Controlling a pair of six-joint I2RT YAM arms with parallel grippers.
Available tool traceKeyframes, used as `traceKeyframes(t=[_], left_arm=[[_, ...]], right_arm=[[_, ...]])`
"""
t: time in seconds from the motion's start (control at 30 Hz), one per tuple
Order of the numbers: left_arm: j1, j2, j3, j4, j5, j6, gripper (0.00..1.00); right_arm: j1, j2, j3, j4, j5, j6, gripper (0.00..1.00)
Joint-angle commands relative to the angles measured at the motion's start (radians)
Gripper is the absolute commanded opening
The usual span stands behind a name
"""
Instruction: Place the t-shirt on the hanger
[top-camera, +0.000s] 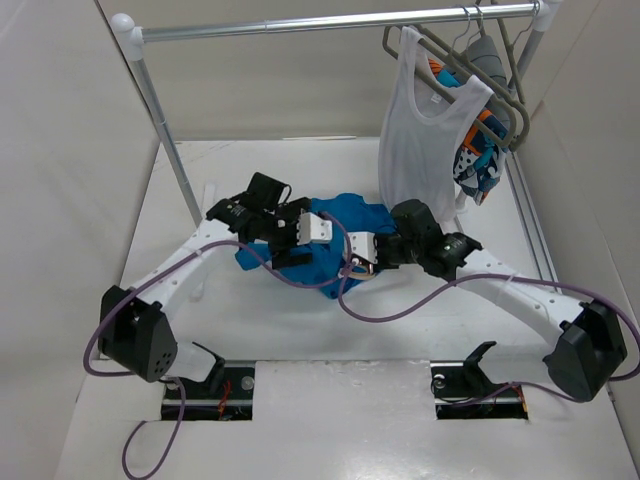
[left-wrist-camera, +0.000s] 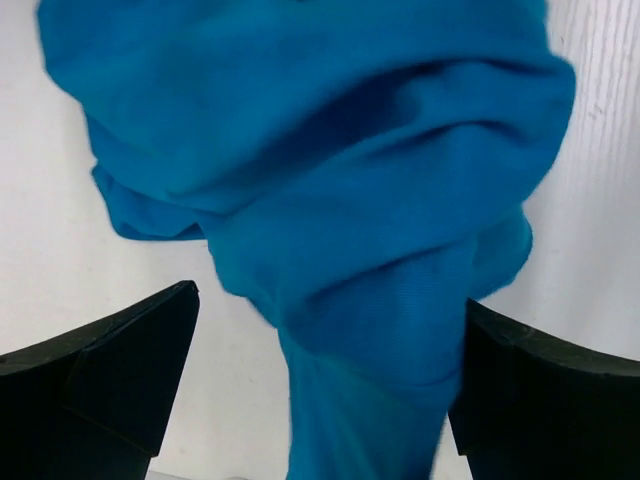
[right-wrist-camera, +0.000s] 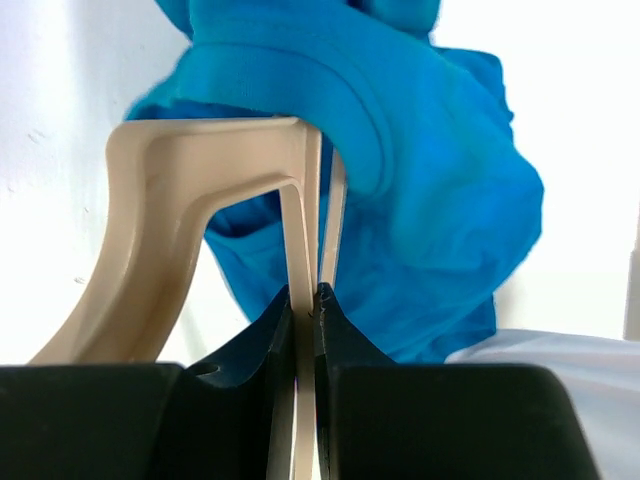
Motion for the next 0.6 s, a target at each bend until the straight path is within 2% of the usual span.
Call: traceKeyframes(t=[0.0,0.03,0.07,0.1,0.13,0.17,0.2,0.3,0.33,0.47,0.57], left_arm=[[-0.002,0.017,0.0,-0.056,0.009,0.086,0.91],[-0.002,0.017,0.0,-0.07,0.021,0.097,0.85],[-0.002,0.027,-0.009,-0.08,0.021,0.106,0.6],[-0.002,0.027,-0.009,-0.081,0.021,0.106,0.59],[-0.002,0.037,-0.009,-0.091,0.021,0.091,0.29],[-0.002,0.037,-0.009,-0.102,0.021,0.091,0.09],[-0.002,0.037,0.002,-0.102,0.021,0.05,0.0],[0.033,0.037,0.023,-0.114,0.066,0.01,0.0],[0.05,0.025,0.023,-0.096,0.078,-0.063,0.0],[0.135,0.005,-0.019,-0.073,0.104,-0.177,0.0],[0.173,-0.05,-0.078,-0.041,0.124,-0.224,0.0]], right_arm=[[0.016,-0.03,0.077,0.049,-0.045,-0.029,0.0],[0.016,-0.03,0.091,0.049,-0.045,-0.029,0.0],[0.016,-0.03,0.106,0.061,-0.045,-0.029,0.0],[0.016,-0.03,0.106,0.061,-0.045,-0.029,0.0],[0.016,-0.03,0.121,0.073,-0.045,-0.029,0.0],[0.016,-0.017,0.13,0.073,-0.045,-0.029,0.0],[0.016,-0.004,0.149,0.073,-0.036,-0.029,0.0],[0.016,0.036,0.186,0.046,0.019,-0.008,0.0],[0.016,0.036,0.218,0.034,0.045,0.009,0.16],[0.004,0.044,0.284,-0.028,0.182,0.104,0.66],[-0.016,-0.037,0.246,0.0,0.298,0.237,0.78]])
